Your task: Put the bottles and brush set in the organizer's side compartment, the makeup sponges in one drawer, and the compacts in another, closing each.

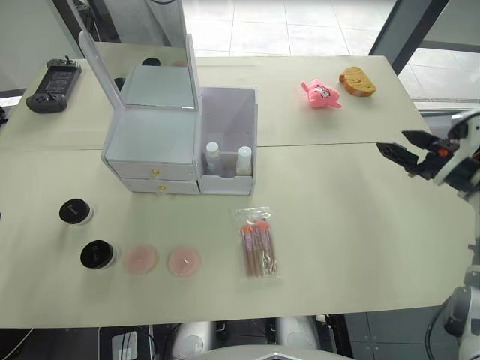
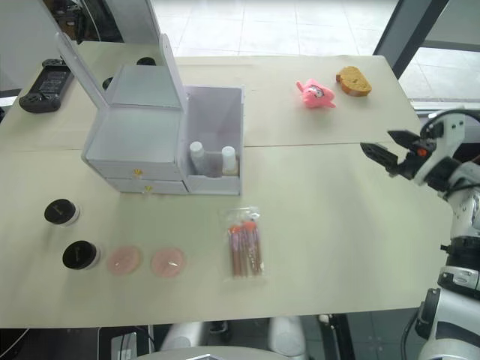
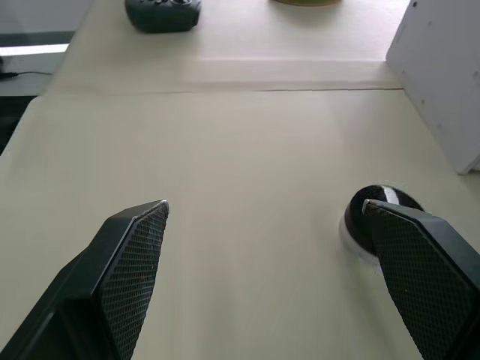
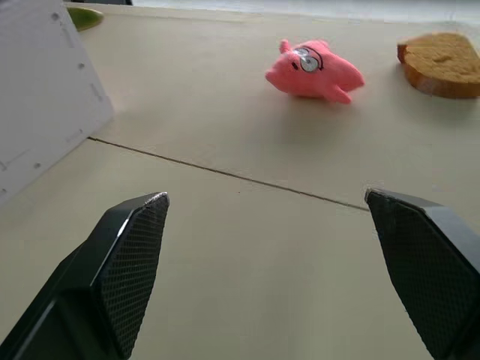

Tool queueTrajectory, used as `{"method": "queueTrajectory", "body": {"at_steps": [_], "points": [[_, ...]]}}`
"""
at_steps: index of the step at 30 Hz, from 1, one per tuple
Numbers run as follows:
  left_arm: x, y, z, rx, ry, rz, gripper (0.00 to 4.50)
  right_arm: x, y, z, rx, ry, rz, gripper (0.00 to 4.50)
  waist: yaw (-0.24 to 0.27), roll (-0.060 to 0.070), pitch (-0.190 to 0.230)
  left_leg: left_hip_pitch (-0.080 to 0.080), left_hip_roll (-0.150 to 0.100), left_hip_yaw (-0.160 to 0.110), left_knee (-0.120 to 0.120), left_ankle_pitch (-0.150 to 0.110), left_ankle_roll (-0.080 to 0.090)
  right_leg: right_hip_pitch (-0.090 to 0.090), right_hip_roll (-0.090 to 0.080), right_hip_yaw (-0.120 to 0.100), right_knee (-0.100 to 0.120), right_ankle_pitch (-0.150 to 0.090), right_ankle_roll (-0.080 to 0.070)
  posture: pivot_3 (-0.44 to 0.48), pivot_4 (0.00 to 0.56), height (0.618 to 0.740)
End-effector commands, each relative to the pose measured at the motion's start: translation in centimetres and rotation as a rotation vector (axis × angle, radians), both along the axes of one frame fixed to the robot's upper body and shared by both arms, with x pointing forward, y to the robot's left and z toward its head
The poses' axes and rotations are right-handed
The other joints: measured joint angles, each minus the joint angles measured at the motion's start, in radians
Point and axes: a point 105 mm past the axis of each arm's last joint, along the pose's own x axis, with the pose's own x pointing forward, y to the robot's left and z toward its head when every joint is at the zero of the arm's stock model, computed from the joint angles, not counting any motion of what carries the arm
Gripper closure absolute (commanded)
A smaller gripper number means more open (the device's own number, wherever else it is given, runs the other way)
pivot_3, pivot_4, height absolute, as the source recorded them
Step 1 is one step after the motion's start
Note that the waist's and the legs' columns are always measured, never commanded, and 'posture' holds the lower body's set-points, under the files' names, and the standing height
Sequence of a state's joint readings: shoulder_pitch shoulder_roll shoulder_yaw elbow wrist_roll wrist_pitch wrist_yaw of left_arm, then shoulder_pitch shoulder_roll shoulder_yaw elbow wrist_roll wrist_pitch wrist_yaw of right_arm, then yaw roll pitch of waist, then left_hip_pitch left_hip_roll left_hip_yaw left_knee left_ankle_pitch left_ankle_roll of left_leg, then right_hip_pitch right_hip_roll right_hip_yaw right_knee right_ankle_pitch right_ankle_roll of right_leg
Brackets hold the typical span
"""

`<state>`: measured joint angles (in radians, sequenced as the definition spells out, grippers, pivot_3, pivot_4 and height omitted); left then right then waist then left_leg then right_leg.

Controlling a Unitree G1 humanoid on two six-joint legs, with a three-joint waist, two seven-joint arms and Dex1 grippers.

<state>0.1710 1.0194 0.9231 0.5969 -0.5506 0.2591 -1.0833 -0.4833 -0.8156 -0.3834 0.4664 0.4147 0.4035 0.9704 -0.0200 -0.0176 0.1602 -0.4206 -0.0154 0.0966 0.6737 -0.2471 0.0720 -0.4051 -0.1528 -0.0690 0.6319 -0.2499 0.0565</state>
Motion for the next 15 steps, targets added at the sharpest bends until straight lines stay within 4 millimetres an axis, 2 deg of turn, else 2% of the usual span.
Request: {"method": "queueTrajectory", "body": {"at_steps": [1, 5, 8, 10, 12, 15], "points": [[-0.2, 0.2, 1.5, 0.052, -0.044, -0.016, 0.0, -0.3, -1.5, 1.6, 0.009, -0.094, -0.055, 0.04, -0.001, 0.0, 0.0, 0.0, 0.0, 0.0, 0.0, 0.0, 0.0, 0.0, -0.001, 0.0, 0.0, 0.0, 0.0, 0.0, 0.15, 0.737], [0.6, -0.6, 1.8, 0.065, -0.05, -0.078, 0.0, 0.0, -0.8, 2.6, 0.036, -0.117, -0.029, 0.04, -0.001, 0.0, 0.0, 0.0, 0.0, -0.001, 0.0, 0.0, -0.001, -0.001, -0.003, -0.001, 0.0, 0.0, 0.0, 0.0, 0.15, 0.737], [2.6, -2.6, 4.6, 0.078, -0.175, -0.154, 0.0, 0.4, 1.1, 3.9, 0.009, -0.107, 0.04, 0.04, 0.001, 0.0, 0.0, -0.001, -0.001, -0.003, 0.0, -0.001, -0.001, -0.001, -0.005, -0.001, 0.0, 0.0, 0.0, 0.0, 0.15, 0.737], [4.6, -5.3, 6.5, 0.072, -0.208, -0.249, 0.0, 0.5, 4.4, 7.0, 0.055, -0.145, 0.151, 0.04, 0.003, 0.0, 0.0, -0.001, -0.001, -0.004, 0.0, -0.001, -0.001, -0.002, -0.008, -0.001, 0.0, 0.001, -0.001, 0.0, 0.15, 0.737], [6.5, -9.2, 8.7, 0.044, -0.245, -0.38, 0.0, -0.1, 8.4, 9.3, 0.04, -0.155, 0.287, 0.04, 0.003, 0.001, 0.0, -0.003, -0.002, -0.004, 0.0, -0.001, -0.001, -0.001, -0.009, 0.0, 0.0, 0.001, -0.001, 0.0, 0.15, 0.737], [9.1, -14.8, 10.4, 0.036, -0.257, -0.522, 0.0, -1.9, 13.1, 10.6, 0.005, -0.11, 0.459, 0.04, 0.008, 0.001, 0.0, -0.003, -0.002, -0.006, 0.0, -0.001, -0.001, -0.001, -0.009, -0.001, 0.0, 0.001, 0.0, 0.0, 0.15, 0.737]]}}
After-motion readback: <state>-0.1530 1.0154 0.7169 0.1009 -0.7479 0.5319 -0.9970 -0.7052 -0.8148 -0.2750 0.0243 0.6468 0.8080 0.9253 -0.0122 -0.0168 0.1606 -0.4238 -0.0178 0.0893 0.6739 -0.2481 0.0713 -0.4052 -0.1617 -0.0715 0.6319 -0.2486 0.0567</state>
